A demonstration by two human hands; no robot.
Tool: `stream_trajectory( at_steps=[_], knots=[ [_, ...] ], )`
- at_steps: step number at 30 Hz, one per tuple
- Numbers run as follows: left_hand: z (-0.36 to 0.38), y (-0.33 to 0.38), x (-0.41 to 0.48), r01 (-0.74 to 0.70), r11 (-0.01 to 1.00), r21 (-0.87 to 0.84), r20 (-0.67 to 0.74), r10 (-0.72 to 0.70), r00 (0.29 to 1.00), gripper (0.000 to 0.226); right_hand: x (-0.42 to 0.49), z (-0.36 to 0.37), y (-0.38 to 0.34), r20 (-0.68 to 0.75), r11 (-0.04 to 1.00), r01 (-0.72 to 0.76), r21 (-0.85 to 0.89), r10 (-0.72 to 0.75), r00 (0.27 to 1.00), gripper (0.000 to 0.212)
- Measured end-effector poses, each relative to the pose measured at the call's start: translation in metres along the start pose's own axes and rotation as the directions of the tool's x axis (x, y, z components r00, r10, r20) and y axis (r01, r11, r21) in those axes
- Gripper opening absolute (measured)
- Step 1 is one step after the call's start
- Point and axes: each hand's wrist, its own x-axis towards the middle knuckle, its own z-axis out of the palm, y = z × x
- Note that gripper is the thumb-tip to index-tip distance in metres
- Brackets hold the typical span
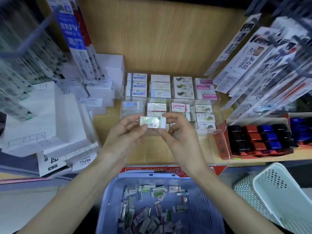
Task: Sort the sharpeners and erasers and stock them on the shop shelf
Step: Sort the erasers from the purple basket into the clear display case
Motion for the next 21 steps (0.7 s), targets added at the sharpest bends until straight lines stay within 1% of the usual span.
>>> stream_trajectory(
  at_steps=[2, 4, 6, 8, 9, 11, 13, 15, 17, 19, 21],
  knots=[
    [0.003, -0.004, 0.001, 0.039, 0.995, 0.09, 0.004, -0.04, 0.999, 0.027, -0.001, -0.004, 0.001, -0.046, 0.999, -0.015, 0.034, 0.016, 0.999, 0.037],
    [0.005, -0.008, 0.002, 0.037, 0.972, 0.232, 0.001, -0.038, 0.999, 0.03, -0.002, -0.007, 0.002, -0.054, 0.997, -0.035, 0.066, 0.038, 0.998, 0.034],
    [0.007, -0.011, 0.003, -0.018, 0.931, 0.364, 0.004, 0.018, 1.0, 0.027, -0.006, -0.01, 0.002, -0.033, 0.998, -0.026, 0.055, 0.028, 0.999, 0.029],
    [0.011, -0.012, 0.003, -0.099, 0.877, 0.47, 0.052, 0.084, 0.995, 0.027, -0.007, -0.015, 0.002, -0.03, 0.998, -0.023, 0.06, 0.025, 0.999, 0.029],
    [0.014, -0.013, 0.002, -0.135, 0.851, 0.507, 0.086, 0.106, 0.991, 0.028, -0.007, -0.019, 0.001, -0.039, 0.995, -0.041, 0.089, 0.045, 0.998, 0.03],
    [0.021, -0.015, -0.002, -0.19, 0.819, 0.541, 0.147, 0.131, 0.98, 0.03, -0.005, -0.028, 0.0, -0.07, 0.97, -0.125, 0.206, 0.142, 0.987, 0.031],
    [0.029, -0.016, -0.007, -0.255, 0.769, 0.586, 0.189, 0.176, 0.966, 0.033, -0.005, -0.036, 0.001, -0.094, 0.918, -0.244, 0.313, 0.285, 0.954, 0.026],
    [0.035, -0.017, -0.011, -0.338, 0.654, 0.677, 0.217, 0.261, 0.941, 0.034, -0.007, -0.042, 0.003, -0.09, 0.876, -0.33, 0.352, 0.383, 0.919, 0.017],
    [0.036, -0.017, -0.013, -0.401, 0.489, 0.775, 0.244, 0.354, 0.903, 0.031, -0.01, -0.045, 0.007, -0.069, 0.864, -0.364, 0.348, 0.411, 0.909, 0.014],
    [0.032, -0.016, -0.012, -0.429, 0.353, 0.831, 0.292, 0.379, 0.878, 0.031, -0.011, -0.043, 0.011, -0.054, 0.88, -0.358, 0.312, 0.393, 0.918, 0.014],
    [0.022, -0.014, -0.008, -0.443, 0.276, 0.853, 0.335, 0.362, 0.87, 0.035, -0.009, -0.038, 0.014, -0.039, 0.929, -0.304, 0.214, 0.319, 0.947, 0.016]
  ],
)
